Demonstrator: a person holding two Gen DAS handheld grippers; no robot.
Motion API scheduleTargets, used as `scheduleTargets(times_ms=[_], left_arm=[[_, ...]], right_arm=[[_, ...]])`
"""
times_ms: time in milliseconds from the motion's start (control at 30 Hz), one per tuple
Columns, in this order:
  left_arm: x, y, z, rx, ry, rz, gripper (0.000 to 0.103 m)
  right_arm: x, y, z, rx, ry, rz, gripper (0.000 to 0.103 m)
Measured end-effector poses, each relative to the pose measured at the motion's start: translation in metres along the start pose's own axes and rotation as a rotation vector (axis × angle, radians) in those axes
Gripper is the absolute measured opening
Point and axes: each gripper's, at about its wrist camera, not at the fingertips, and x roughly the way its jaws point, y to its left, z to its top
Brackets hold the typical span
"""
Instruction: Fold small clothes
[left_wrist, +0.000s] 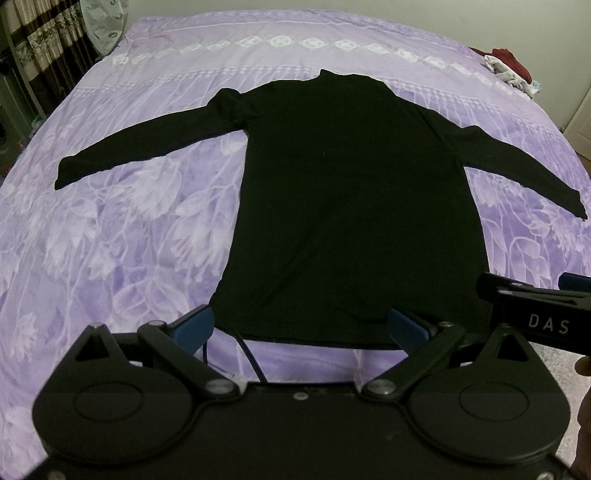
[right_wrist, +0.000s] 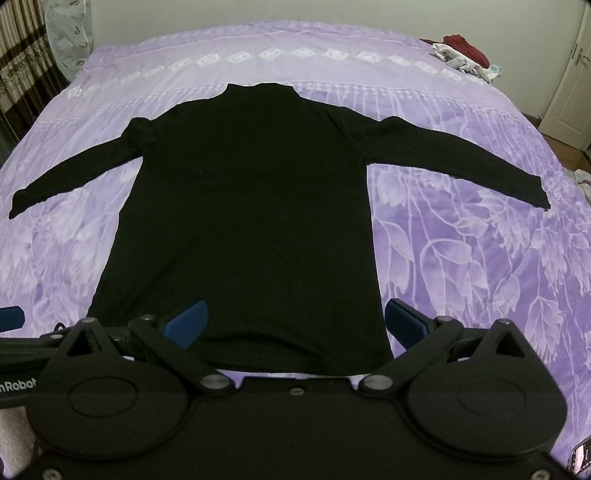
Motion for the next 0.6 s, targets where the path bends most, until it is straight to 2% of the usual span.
scheduleTargets(times_ms=[600], left_arm=[[0.0019, -0.0012, -0.0008, 0.0, 0.007, 0.001, 0.103]], right_arm=[[0.0036, 0.0015, -0.0005, 0.0, 0.007, -0.002, 0.098]])
